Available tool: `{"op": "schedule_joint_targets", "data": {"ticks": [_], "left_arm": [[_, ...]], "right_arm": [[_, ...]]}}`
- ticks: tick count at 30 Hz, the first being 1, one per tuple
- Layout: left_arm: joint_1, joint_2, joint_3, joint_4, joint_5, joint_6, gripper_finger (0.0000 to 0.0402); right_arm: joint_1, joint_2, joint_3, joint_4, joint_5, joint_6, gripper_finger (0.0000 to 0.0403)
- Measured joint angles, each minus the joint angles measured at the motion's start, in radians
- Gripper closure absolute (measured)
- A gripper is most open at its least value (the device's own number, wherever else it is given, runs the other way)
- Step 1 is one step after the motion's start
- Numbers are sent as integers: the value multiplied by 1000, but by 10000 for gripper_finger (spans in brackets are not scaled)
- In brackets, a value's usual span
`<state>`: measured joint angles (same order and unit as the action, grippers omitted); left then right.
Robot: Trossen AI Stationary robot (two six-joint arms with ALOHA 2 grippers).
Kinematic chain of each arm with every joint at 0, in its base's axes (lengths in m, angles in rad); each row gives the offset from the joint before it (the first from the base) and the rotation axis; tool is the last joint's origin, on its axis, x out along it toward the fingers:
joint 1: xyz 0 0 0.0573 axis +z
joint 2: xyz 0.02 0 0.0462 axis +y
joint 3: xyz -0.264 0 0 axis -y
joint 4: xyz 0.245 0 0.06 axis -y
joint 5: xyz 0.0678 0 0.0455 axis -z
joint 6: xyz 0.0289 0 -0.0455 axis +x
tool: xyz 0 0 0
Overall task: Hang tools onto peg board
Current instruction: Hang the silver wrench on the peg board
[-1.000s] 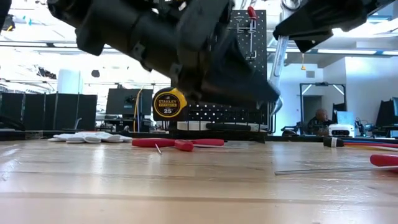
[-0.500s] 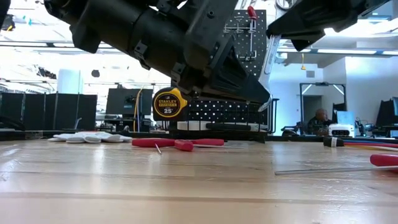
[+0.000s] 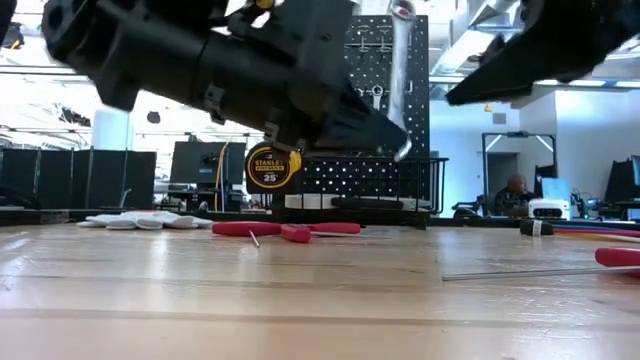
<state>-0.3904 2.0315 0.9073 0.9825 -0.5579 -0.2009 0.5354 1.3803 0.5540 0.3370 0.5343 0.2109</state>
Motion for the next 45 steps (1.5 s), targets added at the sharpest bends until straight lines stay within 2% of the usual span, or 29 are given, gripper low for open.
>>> {"op": "schedule_joint_targets", "data": {"ticks": [3,6,10,13,21,30,33,36,40,45], "left_arm": [[0,0,-64,192,93,45,394],[0,0,-97,295,167,69,394],[0,0,-78,279,188,84,394],[0,0,-61,254,188,91,394],[-2,0,-53,254,188,109,390],[-2,0,-53,234,185,90,376],[-2,0,-53,216,175,72,359],[-2,-1,-57,174,170,77,338],[-2,-1,-60,118,135,51,316],[-2,-1,-60,99,118,39,308]], "right_arm": [[-23,44,-96,302,-31,-52,182],[-40,107,-138,558,-108,-98,175],[-47,214,-127,776,-137,-135,185],[-47,292,-88,845,-137,-141,198],[-47,394,-5,847,-139,-144,245],[-55,395,-2,835,-138,-137,381],[-55,386,-2,817,-138,-138,388],[-55,319,-3,746,-134,-138,383],[-60,148,-3,537,-58,-141,390],[-165,-105,-2,260,-22,-121,390]]}}
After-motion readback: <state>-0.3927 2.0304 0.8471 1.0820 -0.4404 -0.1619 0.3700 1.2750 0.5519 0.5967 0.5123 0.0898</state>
